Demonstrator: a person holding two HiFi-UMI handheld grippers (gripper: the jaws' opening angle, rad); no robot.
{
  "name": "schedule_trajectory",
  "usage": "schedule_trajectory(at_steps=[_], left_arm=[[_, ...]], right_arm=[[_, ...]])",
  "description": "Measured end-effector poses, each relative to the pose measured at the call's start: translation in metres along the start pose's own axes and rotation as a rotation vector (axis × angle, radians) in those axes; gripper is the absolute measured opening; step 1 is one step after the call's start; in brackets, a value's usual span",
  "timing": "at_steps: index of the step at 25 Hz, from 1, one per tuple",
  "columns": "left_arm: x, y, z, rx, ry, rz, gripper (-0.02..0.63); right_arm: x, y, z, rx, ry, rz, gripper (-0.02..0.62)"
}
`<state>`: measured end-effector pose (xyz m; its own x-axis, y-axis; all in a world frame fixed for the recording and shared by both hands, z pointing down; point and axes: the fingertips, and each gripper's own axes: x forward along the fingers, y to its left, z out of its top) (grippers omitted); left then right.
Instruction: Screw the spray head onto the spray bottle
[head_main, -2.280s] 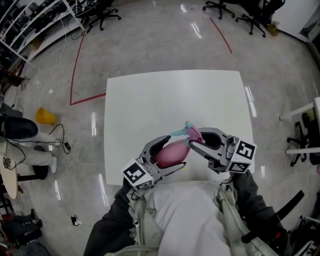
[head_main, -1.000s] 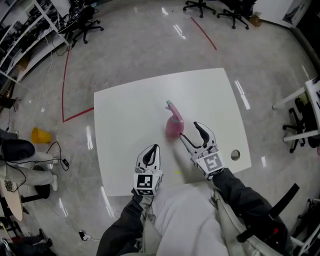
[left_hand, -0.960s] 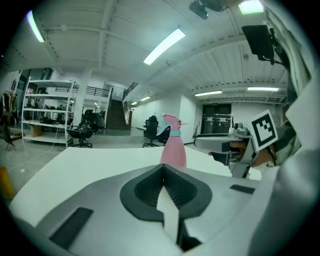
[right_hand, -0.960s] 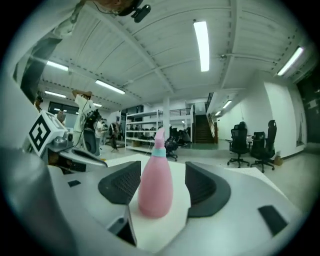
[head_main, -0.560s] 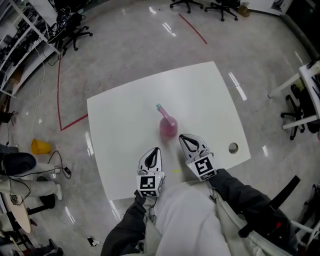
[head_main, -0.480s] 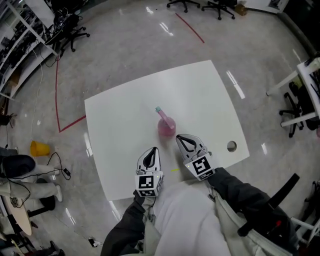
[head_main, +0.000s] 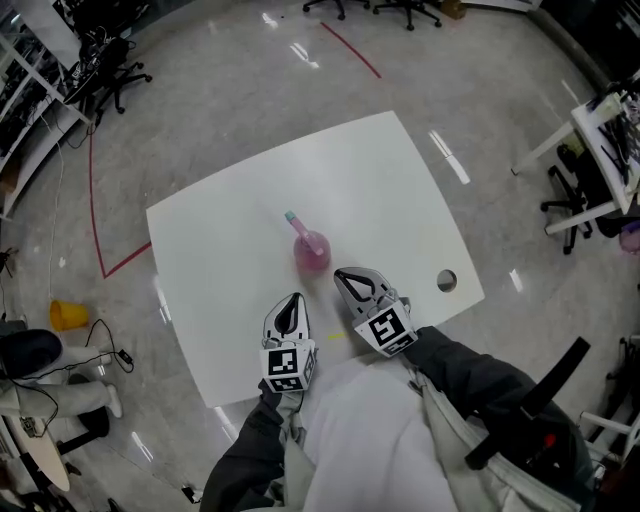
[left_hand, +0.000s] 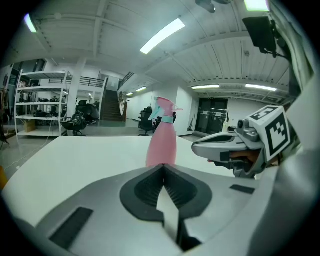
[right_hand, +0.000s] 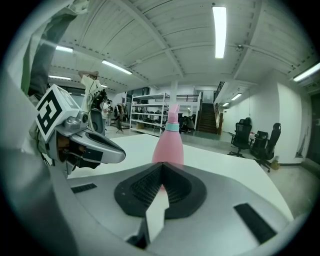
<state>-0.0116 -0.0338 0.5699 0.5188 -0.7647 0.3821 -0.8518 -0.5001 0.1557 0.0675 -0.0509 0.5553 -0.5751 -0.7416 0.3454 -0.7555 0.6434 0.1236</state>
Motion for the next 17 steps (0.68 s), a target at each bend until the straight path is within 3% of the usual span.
schedule_trajectory(at_steps=[17], left_arm=[[0.006, -0.018, -0.006, 0.006, 0.03, 0.021, 0.006]], right_arm=[[-0.013, -0.013, -0.015, 0.024, 0.031, 0.027, -0.006]])
